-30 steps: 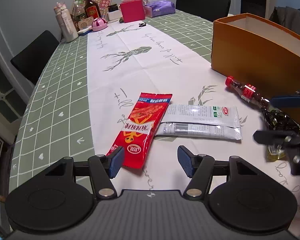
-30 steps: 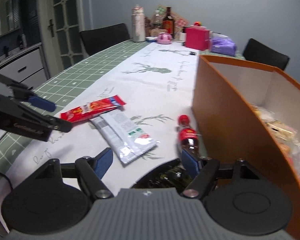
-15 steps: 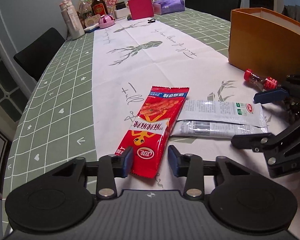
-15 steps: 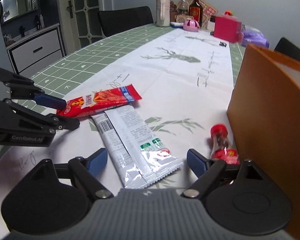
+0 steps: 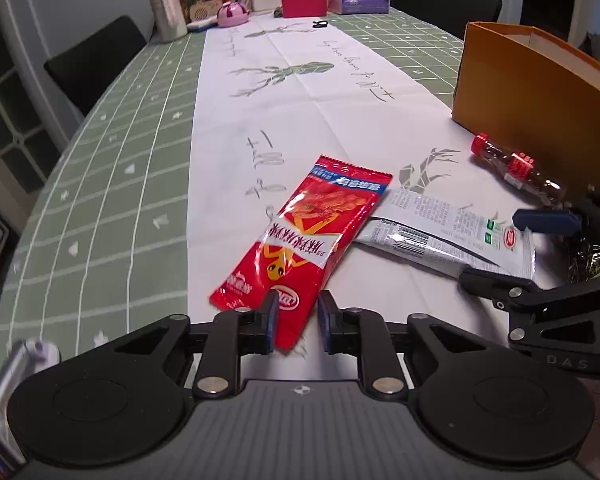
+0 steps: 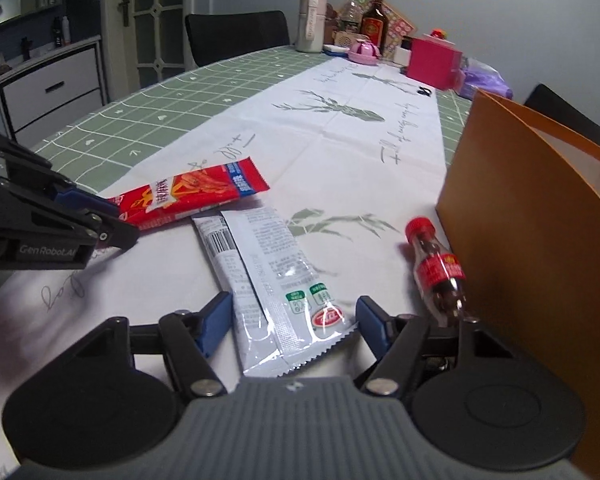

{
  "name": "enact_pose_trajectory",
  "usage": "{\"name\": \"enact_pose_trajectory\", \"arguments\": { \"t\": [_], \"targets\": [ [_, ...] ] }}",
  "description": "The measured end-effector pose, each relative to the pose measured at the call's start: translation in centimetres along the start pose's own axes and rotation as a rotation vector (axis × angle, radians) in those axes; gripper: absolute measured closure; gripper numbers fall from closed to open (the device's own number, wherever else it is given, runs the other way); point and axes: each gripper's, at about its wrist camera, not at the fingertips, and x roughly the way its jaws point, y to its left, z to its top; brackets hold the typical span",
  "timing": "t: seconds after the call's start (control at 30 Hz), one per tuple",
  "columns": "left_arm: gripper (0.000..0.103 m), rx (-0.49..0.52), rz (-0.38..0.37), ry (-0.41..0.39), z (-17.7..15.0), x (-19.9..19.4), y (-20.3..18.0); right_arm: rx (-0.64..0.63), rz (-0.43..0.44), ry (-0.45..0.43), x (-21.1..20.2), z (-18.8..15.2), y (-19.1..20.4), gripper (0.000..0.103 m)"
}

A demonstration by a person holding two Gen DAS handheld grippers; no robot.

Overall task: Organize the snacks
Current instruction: 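Lift the red packet with left tool while right tool grasps the white sachets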

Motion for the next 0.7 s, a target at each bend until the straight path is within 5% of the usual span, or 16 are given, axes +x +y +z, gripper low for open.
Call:
{"name": "enact_pose_trajectory", "arguments": {
  "t": [0.1,0.4,0.57,0.7],
  "targets": [
    [0.093,-0.056,-0.043,0.02,-0.9,-1.0,0.0,0.041,-0.017,0.009,-1.0,-0.9,0.4,0.037],
    [0.093,-0.063,-0.166,0.049,-3.3,-2.8,-2.0,0.126,0.055,0.046,-3.6,-2.9,0.7,0.032],
    [0.056,-0.087,-0.165,0.019,-2.5,-3.5,-1.0,0.1,0.093,0.021,-4.2,-2.8,0.8,0.03],
    [0.05,-0.071,-0.146,-0.002,-1.5,-3.6,0.1,-0.026,0.152,0.013,-3.6,-2.1,1.6,0.022]
  ]
}}
